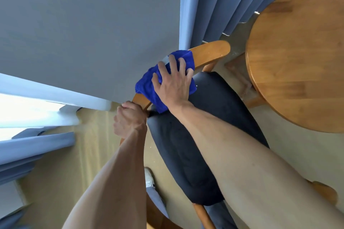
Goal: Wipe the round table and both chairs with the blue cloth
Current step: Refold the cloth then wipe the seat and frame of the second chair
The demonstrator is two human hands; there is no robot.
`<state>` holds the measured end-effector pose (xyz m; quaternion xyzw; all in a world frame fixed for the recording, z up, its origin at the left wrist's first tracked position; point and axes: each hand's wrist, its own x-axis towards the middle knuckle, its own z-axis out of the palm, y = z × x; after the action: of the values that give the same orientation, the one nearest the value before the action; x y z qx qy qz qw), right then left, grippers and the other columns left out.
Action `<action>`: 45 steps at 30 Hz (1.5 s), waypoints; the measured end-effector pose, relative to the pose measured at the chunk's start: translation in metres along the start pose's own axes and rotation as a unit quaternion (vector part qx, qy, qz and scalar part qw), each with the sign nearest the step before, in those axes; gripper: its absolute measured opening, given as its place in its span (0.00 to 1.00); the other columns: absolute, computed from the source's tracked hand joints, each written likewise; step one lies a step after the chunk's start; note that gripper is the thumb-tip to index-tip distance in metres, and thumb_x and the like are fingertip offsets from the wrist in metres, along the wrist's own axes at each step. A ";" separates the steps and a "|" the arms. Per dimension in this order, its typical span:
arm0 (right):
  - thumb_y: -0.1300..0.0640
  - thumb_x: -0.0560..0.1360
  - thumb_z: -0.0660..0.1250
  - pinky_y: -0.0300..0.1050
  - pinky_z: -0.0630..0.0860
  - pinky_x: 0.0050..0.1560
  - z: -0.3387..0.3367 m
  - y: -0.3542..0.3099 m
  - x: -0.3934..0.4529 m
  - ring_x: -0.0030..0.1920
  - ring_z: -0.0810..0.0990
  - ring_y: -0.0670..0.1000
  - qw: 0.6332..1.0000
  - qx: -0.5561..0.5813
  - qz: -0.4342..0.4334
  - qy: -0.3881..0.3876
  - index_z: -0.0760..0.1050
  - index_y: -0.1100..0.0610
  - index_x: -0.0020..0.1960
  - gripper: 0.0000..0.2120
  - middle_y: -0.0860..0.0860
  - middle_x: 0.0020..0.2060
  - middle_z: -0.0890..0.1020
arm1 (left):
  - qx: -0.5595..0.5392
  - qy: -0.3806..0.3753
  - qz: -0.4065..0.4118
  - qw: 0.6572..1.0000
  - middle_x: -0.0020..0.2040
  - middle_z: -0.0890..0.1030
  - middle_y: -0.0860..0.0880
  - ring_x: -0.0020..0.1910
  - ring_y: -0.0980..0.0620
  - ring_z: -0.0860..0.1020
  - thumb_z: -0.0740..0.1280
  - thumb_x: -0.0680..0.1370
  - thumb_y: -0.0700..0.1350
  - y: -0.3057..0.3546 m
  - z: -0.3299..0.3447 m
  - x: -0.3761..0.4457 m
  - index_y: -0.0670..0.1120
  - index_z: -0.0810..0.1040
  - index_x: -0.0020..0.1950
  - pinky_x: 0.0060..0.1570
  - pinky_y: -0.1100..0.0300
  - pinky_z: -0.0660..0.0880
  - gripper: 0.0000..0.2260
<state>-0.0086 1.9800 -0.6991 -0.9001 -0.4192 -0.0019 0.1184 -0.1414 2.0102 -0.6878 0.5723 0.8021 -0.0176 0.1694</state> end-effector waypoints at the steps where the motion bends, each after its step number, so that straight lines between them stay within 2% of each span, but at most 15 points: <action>1: 0.43 0.78 0.56 0.58 0.64 0.54 -0.002 0.006 0.005 0.65 0.69 0.61 1.000 -0.006 -0.023 -0.006 0.75 0.52 0.61 0.18 0.54 0.67 0.73 | 0.001 -0.001 0.000 1.000 0.53 0.81 0.37 0.52 0.36 0.79 0.46 0.80 0.52 -0.001 0.000 0.000 0.42 0.81 0.55 0.52 0.48 0.71 0.26; 4: 0.44 0.79 0.55 0.62 0.59 0.69 -0.005 0.033 0.022 0.69 0.68 0.61 0.999 -0.011 -0.030 0.007 0.76 0.51 0.61 0.19 0.54 0.66 0.75 | -0.002 0.006 0.007 1.000 0.52 0.81 0.37 0.52 0.35 0.78 0.45 0.79 0.52 -0.002 0.000 0.000 0.42 0.81 0.54 0.52 0.48 0.72 0.27; 7: 0.44 0.78 0.57 0.63 0.57 0.72 -0.005 0.073 0.042 0.72 0.67 0.60 0.989 0.025 0.126 0.068 0.78 0.49 0.62 0.18 0.54 0.68 0.74 | -0.001 0.023 0.013 1.000 0.51 0.81 0.36 0.50 0.34 0.78 0.46 0.79 0.51 0.000 0.001 -0.002 0.41 0.81 0.52 0.49 0.49 0.71 0.25; 10: 0.46 0.77 0.60 0.61 0.65 0.69 -0.005 0.108 0.059 0.69 0.70 0.60 0.952 0.100 0.258 0.134 0.79 0.50 0.62 0.18 0.55 0.67 0.75 | 0.003 0.030 0.007 1.000 0.51 0.81 0.37 0.50 0.35 0.78 0.47 0.79 0.51 0.001 0.000 -0.004 0.41 0.80 0.52 0.48 0.49 0.70 0.24; 12: 0.48 0.77 0.62 0.51 0.71 0.63 -0.012 0.125 0.071 0.63 0.75 0.59 0.901 0.212 0.337 0.173 0.80 0.53 0.61 0.17 0.56 0.63 0.78 | 0.002 0.025 0.002 1.000 0.52 0.81 0.36 0.52 0.35 0.77 0.47 0.80 0.50 0.001 0.001 -0.003 0.41 0.80 0.54 0.51 0.49 0.70 0.23; 15: 0.48 0.78 0.63 0.37 0.68 0.52 -0.018 0.136 0.082 0.57 0.79 0.53 0.795 0.381 0.452 0.137 0.80 0.52 0.61 0.15 0.50 0.57 0.82 | 0.000 0.033 0.007 0.999 0.52 0.80 0.35 0.52 0.34 0.77 0.48 0.80 0.50 0.002 0.002 -0.002 0.41 0.80 0.54 0.52 0.48 0.71 0.23; 19: 0.44 0.77 0.63 0.45 0.75 0.55 -0.022 0.131 0.079 0.55 0.80 0.52 0.728 0.443 0.507 0.132 0.80 0.48 0.60 0.15 0.47 0.54 0.83 | 0.002 0.047 0.011 0.999 0.51 0.81 0.35 0.51 0.34 0.77 0.48 0.81 0.50 0.002 0.007 -0.001 0.41 0.79 0.53 0.50 0.48 0.71 0.22; 23: 0.40 0.79 0.60 0.43 0.71 0.59 -0.024 0.084 0.061 0.56 0.77 0.51 0.647 0.485 0.564 0.170 0.72 0.47 0.70 0.22 0.48 0.61 0.81 | 0.000 0.048 0.014 0.999 0.52 0.81 0.36 0.51 0.34 0.77 0.47 0.80 0.51 0.002 0.007 -0.002 0.42 0.79 0.54 0.49 0.48 0.71 0.23; 25: 0.39 0.80 0.57 0.45 0.71 0.60 -0.019 0.056 0.047 0.56 0.78 0.53 0.622 0.503 0.577 0.166 0.72 0.46 0.70 0.22 0.49 0.60 0.81 | 0.002 0.033 0.020 0.999 0.51 0.81 0.36 0.50 0.35 0.78 0.46 0.80 0.51 0.002 0.007 -0.002 0.42 0.79 0.54 0.48 0.49 0.70 0.24; 28: 0.38 0.80 0.56 0.45 0.74 0.57 -0.009 0.020 0.026 0.49 0.77 0.48 0.618 0.524 0.571 0.131 0.76 0.45 0.66 0.20 0.47 0.55 0.83 | -0.003 -0.009 0.017 1.000 0.50 0.81 0.38 0.48 0.38 0.77 0.44 0.80 0.51 0.003 0.005 0.002 0.43 0.81 0.53 0.48 0.50 0.70 0.27; 32: 0.38 0.80 0.55 0.45 0.75 0.56 -0.004 -0.016 0.003 0.53 0.79 0.50 0.649 0.522 0.548 0.080 0.75 0.46 0.67 0.22 0.48 0.55 0.83 | -0.054 -0.112 0.020 0.992 0.48 0.79 0.42 0.46 0.41 0.75 0.48 0.79 0.50 -0.002 -0.006 0.010 0.42 0.78 0.52 0.53 0.51 0.74 0.22; 36: 0.41 0.81 0.56 0.45 0.71 0.58 -0.005 -0.052 -0.027 0.60 0.78 0.56 0.684 0.514 0.517 0.030 0.72 0.49 0.71 0.23 0.52 0.61 0.80 | -0.196 -0.291 -0.011 0.936 0.56 0.79 0.42 0.53 0.41 0.77 0.52 0.76 0.50 -0.014 -0.004 0.033 0.47 0.70 0.42 0.59 0.50 0.75 0.11; 38: 0.40 0.81 0.57 0.47 0.71 0.61 -0.003 -0.074 -0.048 0.62 0.77 0.57 0.694 0.513 0.506 0.002 0.72 0.49 0.71 0.23 0.53 0.62 0.80 | -0.227 -0.316 -0.013 0.921 0.52 0.79 0.42 0.50 0.42 0.77 0.51 0.78 0.52 -0.023 -0.015 0.036 0.48 0.70 0.38 0.56 0.51 0.74 0.14; 41: 0.40 0.81 0.56 0.49 0.72 0.63 0.001 -0.102 -0.082 0.61 0.77 0.58 0.707 0.507 0.491 -0.030 0.75 0.50 0.68 0.22 0.54 0.61 0.81 | -0.274 -0.348 -0.013 0.897 0.39 0.75 0.44 0.37 0.45 0.74 0.55 0.79 0.50 -0.044 -0.034 0.033 0.46 0.69 0.35 0.42 0.54 0.74 0.14; 45: 0.40 0.80 0.58 0.47 0.74 0.59 -0.001 -0.121 -0.116 0.57 0.79 0.57 0.721 0.493 0.478 -0.091 0.77 0.52 0.64 0.21 0.53 0.58 0.81 | -0.304 -0.411 -0.013 0.859 0.41 0.77 0.44 0.40 0.46 0.75 0.57 0.79 0.50 -0.078 -0.045 0.024 0.45 0.75 0.43 0.42 0.53 0.77 0.12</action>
<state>-0.1746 1.9673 -0.6844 -0.7912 0.1161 0.3436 0.4924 -0.2316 2.0155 -0.6652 0.4223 0.6323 -0.0086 0.6494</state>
